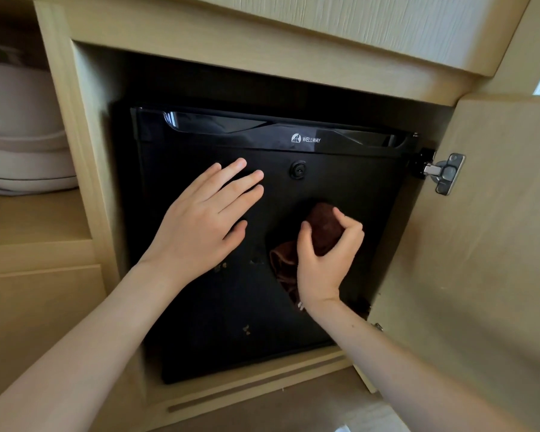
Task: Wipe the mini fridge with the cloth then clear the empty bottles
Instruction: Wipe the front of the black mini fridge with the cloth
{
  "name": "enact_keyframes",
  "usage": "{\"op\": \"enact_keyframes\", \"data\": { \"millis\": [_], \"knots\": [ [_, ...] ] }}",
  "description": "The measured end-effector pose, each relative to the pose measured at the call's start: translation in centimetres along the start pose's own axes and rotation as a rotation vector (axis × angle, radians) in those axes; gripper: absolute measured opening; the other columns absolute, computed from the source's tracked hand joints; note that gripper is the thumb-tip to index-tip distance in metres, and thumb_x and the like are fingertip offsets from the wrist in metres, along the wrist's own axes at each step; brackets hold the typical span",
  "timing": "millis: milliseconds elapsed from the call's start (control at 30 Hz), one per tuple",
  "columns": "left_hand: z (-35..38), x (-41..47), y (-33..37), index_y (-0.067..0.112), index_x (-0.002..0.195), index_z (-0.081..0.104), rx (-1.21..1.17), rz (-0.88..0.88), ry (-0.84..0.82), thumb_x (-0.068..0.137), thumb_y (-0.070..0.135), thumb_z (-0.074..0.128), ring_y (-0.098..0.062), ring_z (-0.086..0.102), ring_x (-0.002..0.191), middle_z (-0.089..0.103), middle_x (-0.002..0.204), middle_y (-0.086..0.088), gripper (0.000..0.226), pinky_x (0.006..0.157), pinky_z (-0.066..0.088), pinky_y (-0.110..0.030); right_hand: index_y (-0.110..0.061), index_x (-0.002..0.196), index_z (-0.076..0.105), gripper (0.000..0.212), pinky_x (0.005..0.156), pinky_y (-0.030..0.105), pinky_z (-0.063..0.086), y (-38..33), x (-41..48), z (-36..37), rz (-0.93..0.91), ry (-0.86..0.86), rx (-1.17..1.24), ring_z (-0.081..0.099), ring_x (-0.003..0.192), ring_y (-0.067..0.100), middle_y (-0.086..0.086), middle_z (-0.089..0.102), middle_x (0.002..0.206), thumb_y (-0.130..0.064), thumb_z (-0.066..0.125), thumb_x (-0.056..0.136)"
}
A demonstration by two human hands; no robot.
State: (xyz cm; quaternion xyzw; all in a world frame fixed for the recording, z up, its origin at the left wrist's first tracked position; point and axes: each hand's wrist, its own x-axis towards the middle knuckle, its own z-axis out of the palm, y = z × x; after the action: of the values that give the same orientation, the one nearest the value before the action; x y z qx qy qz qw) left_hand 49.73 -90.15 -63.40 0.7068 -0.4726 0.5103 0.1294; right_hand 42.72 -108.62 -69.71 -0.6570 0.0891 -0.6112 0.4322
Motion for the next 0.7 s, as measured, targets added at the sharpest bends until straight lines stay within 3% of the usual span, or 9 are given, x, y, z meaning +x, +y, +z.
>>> {"op": "enact_keyframes", "data": {
  "millis": [133,300,500,600,700],
  "knots": [
    [-0.1,-0.1,-0.1,0.007,0.135,0.059,0.021,0.015,0.017,0.09,0.012,0.065,-0.027,0.038,0.144,0.053,0.147,-0.007,0.046,0.123,0.023,-0.042,-0.041,0.113,0.045,0.045,0.08,0.005,0.045,1.5,-2.7,-1.5,0.114,-0.144,-0.003,0.05,0.103,-0.01,-0.005,0.045,0.114,-0.017,0.075,0.089],
    [0.2,-1.0,-0.4,0.008,0.135,0.06,0.018,-0.001,0.043,0.092,0.015,0.064,-0.026,0.038,0.144,0.052,0.148,-0.006,0.044,0.122,0.026,-0.041,-0.02,0.115,0.053,0.039,0.082,0.0,0.039,-1.7,2.3,0.0,-0.016,-0.044,-0.006,0.049,0.102,-0.015,-0.003,0.049,0.11,-0.018,0.078,0.084],
    [-0.3,-1.7,-1.1,0.012,0.142,0.053,0.038,-0.098,0.086,0.093,0.023,0.064,-0.022,0.033,0.147,0.046,0.152,-0.003,0.052,0.123,0.021,-0.039,-0.017,0.122,0.052,0.044,0.084,0.002,0.041,-1.8,0.8,0.8,-0.033,-0.019,-0.017,0.049,0.103,-0.013,-0.001,0.046,0.112,-0.015,0.077,0.086],
    [-0.8,-2.2,-1.4,0.014,0.145,0.049,0.091,-0.105,0.061,0.093,0.026,0.063,-0.022,0.031,0.148,0.043,0.155,-0.002,0.056,0.124,0.018,-0.041,-0.022,0.119,0.05,0.045,0.081,0.002,0.041,-0.3,-2.0,-0.1,0.005,-0.126,-0.039,0.049,0.102,-0.013,-0.006,0.043,0.109,-0.01,0.078,0.085],
    [-1.1,-2.5,-1.7,0.014,0.146,0.048,0.122,-0.084,0.044,0.094,0.026,0.061,-0.023,0.031,0.149,0.043,0.154,-0.002,0.055,0.124,0.019,-0.042,-0.02,0.113,0.053,0.042,0.082,0.002,0.039,-0.7,-0.7,-0.2,-0.018,-0.155,-0.061,0.049,0.099,-0.013,0.0,0.045,0.11,-0.008,0.08,0.082]
  ]
}}
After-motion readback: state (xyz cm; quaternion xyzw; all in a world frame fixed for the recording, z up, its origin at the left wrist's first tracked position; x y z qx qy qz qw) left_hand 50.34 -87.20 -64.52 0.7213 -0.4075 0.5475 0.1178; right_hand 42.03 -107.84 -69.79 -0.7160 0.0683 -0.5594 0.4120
